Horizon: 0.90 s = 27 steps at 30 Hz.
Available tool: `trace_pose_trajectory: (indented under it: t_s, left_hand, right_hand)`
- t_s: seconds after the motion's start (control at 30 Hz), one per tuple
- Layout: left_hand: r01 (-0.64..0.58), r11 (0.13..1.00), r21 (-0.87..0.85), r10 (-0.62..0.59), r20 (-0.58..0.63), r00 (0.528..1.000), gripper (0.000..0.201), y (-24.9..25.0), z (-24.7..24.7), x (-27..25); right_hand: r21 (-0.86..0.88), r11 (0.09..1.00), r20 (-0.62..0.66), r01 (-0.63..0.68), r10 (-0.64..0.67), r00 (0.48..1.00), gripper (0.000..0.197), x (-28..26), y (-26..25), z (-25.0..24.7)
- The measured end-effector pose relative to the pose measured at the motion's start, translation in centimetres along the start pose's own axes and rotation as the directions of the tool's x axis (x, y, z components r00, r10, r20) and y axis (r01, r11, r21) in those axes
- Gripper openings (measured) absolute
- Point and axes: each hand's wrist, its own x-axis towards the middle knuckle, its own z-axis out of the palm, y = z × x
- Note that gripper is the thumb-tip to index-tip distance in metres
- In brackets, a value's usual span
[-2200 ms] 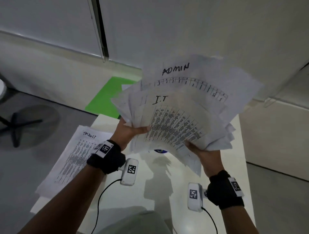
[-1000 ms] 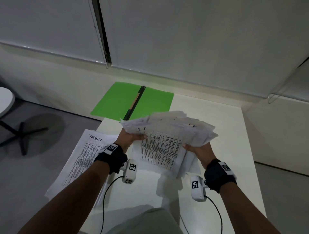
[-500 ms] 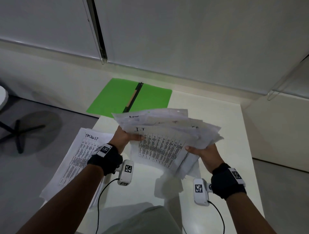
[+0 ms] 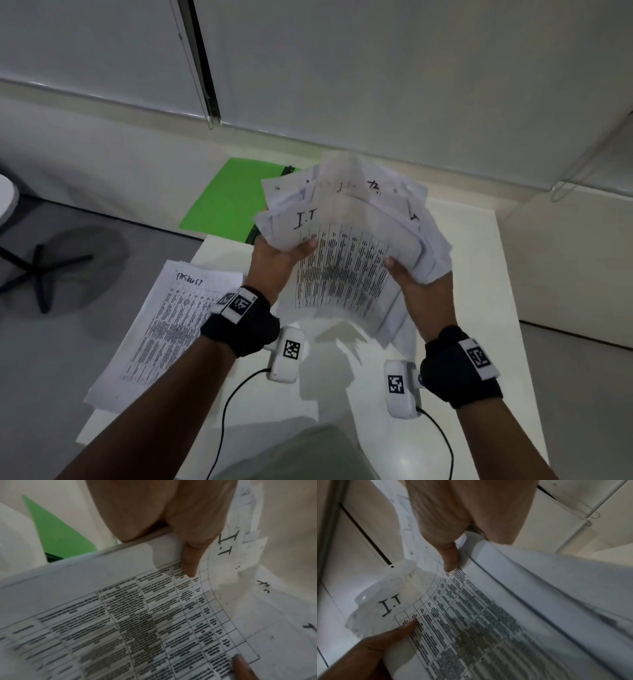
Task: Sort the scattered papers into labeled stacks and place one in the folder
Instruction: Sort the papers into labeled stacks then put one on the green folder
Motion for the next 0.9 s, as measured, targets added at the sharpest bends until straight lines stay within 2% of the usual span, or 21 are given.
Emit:
trace_pose_trajectory:
  t_s: [0.1, 0.17, 0.27, 0.33, 0.4, 0.57, 0.67, 0.73, 0.8, 0.87, 0.9]
  left_hand:
    - [-0.014, 0.997, -0.07, 0.015, 0.007, 1.0, 0.051, 0.1, -0.3, -0.3]
    - [0.065, 0.998, -0.012, -0.065, 0.034, 0.997, 0.052, -1.2, -1.2, -1.2]
    - [0.209, 0.96, 0.188, -0.223, 0.056, 0.973, 0.046, -3.2, -3.1, -2.5]
    - [0.255, 0.946, 0.201, -0.272, 0.06, 0.961, 0.061, -3.7, -3.6, -3.0]
    - [0.245, 0.958, 0.147, -0.257, 0.069, 0.964, 0.069, -3.3, -3.5, -3.3]
    - [0.139, 0.99, 0.014, -0.14, 0.117, 0.983, 0.054, -0.2, -1.4, -3.9]
    - [0.098, 0.995, -0.029, -0.098, -0.007, 0.995, 0.057, 0.6, -0.6, -4.1]
    - [0.087, 0.995, -0.044, -0.091, -0.108, 0.99, 0.067, 0.7, -0.4, -4.2]
    - [0.061, 0.997, -0.038, -0.067, -0.175, 0.982, 0.073, 0.5, -0.4, -4.3]
    - [0.034, 0.999, -0.028, -0.039, -0.221, 0.975, 0.067, 0.6, -0.3, -4.6]
    - [0.021, 0.999, -0.031, -0.028, -0.243, 0.97, 0.062, 0.7, -0.2, -4.7]
  right_hand:
    - [0.071, 0.995, -0.038, 0.068, -0.066, 0.997, 0.044, -0.7, 0.2, -0.1]
    - [0.082, 0.996, -0.028, -0.03, 0.032, 0.999, 0.046, -1.4, 2.1, -0.5]
    - [0.064, 0.969, 0.059, -0.238, 0.234, 0.97, 0.055, -2.7, 5.0, -1.3]
    - [0.066, 0.944, 0.108, -0.322, 0.314, 0.943, 0.065, -3.1, 5.7, -1.9]
    - [0.085, 0.939, 0.139, -0.335, 0.321, 0.937, 0.058, -3.2, 5.5, -2.2]
    - [0.106, 0.952, 0.237, -0.286, 0.255, 0.937, 0.056, -2.8, 4.6, -2.6]
    - [0.162, 0.943, 0.228, -0.289, 0.249, 0.941, 0.077, -3.0, 5.1, -2.4]
    - [0.204, 0.937, 0.203, -0.285, 0.244, 0.948, 0.079, -3.5, 5.6, -2.3]
    - [0.206, 0.934, 0.204, -0.291, 0.249, 0.947, 0.068, -4.3, 5.8, -2.0]
    - [0.156, 0.947, 0.205, -0.279, 0.245, 0.947, 0.045, -5.2, 5.9, -1.5]
    - [0.135, 0.95, 0.188, -0.281, 0.254, 0.949, 0.041, -5.4, 6.1, -1.3]
